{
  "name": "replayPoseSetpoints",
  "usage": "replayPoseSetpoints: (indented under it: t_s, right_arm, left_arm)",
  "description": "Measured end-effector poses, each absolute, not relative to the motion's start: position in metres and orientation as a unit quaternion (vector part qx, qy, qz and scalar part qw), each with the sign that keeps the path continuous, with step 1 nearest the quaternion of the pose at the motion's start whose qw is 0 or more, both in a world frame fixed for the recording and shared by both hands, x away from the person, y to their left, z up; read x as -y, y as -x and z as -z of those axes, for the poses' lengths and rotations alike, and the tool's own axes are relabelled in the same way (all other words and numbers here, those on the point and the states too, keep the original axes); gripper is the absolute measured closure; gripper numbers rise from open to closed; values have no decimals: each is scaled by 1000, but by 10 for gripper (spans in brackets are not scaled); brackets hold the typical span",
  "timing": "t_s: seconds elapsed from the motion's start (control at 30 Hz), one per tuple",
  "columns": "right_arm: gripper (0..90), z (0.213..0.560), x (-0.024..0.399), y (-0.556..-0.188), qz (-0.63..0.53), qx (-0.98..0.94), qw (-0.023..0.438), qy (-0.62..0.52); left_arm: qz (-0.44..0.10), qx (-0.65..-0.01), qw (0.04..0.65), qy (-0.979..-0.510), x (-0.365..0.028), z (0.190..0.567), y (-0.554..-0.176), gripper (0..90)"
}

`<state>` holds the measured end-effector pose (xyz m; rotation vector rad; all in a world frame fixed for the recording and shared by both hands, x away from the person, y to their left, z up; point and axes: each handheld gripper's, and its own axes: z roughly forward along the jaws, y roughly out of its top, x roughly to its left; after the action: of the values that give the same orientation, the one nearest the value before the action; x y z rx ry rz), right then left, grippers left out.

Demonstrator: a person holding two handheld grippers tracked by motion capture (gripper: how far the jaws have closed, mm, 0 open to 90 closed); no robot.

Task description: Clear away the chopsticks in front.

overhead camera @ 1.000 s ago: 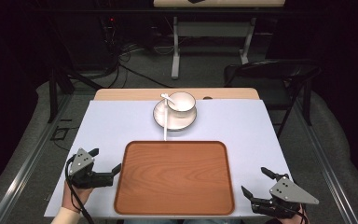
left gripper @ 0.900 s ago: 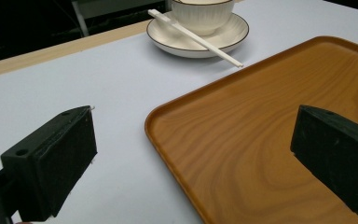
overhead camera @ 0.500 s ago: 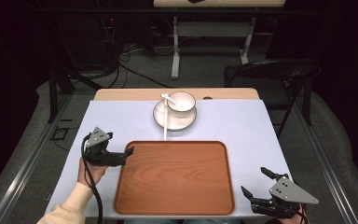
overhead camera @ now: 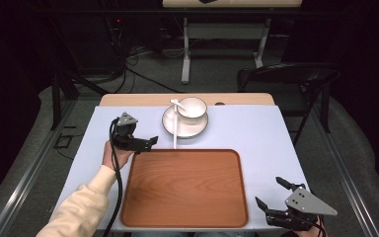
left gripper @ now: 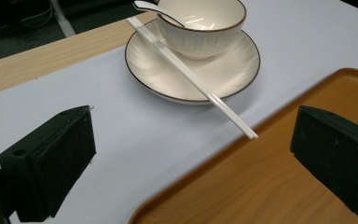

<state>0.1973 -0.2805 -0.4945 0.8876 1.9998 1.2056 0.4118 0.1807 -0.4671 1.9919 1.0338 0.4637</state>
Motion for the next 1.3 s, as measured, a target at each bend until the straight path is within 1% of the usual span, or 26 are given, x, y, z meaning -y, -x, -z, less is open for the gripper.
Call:
replayPoseSetpoints:
  t_s: [0.1,0.2,0.27,0.33,0.47,0.5,0.53,0.57,0.63,0.67,0.77,0.87,0.9,0.97,1.03,1.17,1.27,1.3]
  right_arm:
    - [143,494,281,-197,-458,-759,317,-337]
    - [143,494,281,-197,-459,-759,316,-337]
    - [143,494,281,-197,-458,-759,316,-337]
    - [143,494,281,-197,-458,-760,316,-337]
    - [143,495,281,-198,-459,-759,315,-338]
    - [143,495,281,-198,-459,-760,315,-336]
    - [143,495,281,-198,-459,-760,315,-336]
    - [143,494,281,-198,-459,-759,315,-337]
    - [143,495,282,-198,-460,-759,315,-338]
    - [143,495,282,-197,-460,-759,315,-336]
    - [143,495,282,-197,-461,-759,315,-337]
    - [143,495,281,-198,-461,-759,314,-336]
    - [143,495,281,-198,-461,-760,314,-335]
    - [143,495,281,-198,-461,-759,314,-336]
    - [143,495,281,-198,-462,-759,314,-336]
    - [143,495,281,-199,-462,-759,313,-335]
    - [143,495,282,-199,-463,-759,313,-334]
    - [143,495,281,-199,-463,-759,314,-335]
  left_arm:
    - [-171,-420,408,-793,-173,466,-425,0]
    - [-178,-426,400,-792,-165,462,-438,4]
    - [-168,-435,398,-790,-162,462,-448,4]
    - [-171,-441,388,-791,-158,462,-458,15]
    - [-167,-462,375,-786,-151,466,-478,58]
    - [-167,-471,363,-786,-147,469,-488,85]
    - [-167,-471,363,-786,-147,469,-488,92]
    - [-160,-480,353,-787,-144,471,-496,108]
    - [-159,-484,353,-785,-142,473,-499,126]
    - [-154,-490,357,-780,-141,474,-502,153]
    - [-152,-496,349,-780,-136,480,-511,165]
    - [-149,-504,337,-781,-130,488,-519,209]
    - [-147,-505,331,-784,-129,491,-522,254]
    - [-146,-508,327,-783,-126,493,-527,263]
    - [-145,-514,330,-778,-123,494,-532,310]
    - [-145,-513,323,-782,-116,495,-539,377]
    - [-142,-514,317,-784,-110,498,-542,439]
    - [-133,-515,317,-785,-106,501,-543,474]
